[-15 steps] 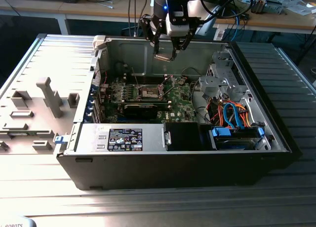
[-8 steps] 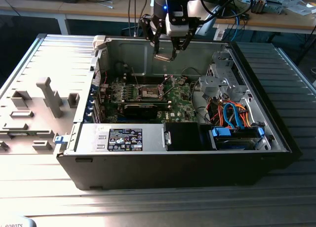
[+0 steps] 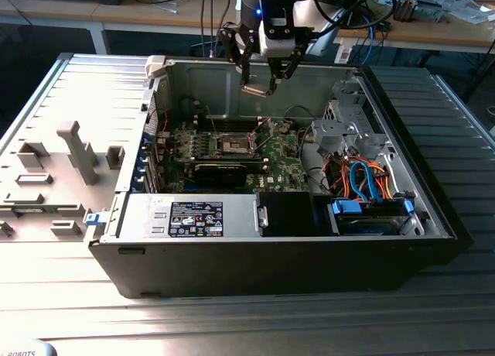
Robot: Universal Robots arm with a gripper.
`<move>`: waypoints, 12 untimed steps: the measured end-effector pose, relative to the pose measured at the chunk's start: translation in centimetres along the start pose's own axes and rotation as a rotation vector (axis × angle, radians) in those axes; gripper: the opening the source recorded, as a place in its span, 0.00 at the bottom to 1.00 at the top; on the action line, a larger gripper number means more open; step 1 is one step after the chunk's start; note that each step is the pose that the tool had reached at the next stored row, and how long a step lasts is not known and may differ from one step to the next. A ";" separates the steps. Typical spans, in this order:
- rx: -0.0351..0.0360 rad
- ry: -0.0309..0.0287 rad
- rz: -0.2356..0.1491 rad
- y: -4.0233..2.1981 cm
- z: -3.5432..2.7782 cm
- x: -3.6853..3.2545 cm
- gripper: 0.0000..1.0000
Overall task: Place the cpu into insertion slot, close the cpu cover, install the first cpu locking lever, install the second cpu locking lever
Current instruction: 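Place the cpu into insertion slot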
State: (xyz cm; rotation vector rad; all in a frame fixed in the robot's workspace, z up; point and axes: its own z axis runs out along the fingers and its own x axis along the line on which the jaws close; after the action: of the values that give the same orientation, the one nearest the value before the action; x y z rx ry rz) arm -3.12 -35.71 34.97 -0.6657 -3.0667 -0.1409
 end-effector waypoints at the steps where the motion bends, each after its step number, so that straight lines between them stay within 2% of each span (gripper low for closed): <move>1: -0.0001 -0.0001 0.001 0.00 0.00 0.00 0.55; 12: -0.0004 -0.0014 0.016 0.00 0.00 0.00 0.55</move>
State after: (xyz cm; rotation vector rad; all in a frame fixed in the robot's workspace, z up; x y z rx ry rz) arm -3.12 -35.71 34.97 -0.6911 -3.0619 -0.1410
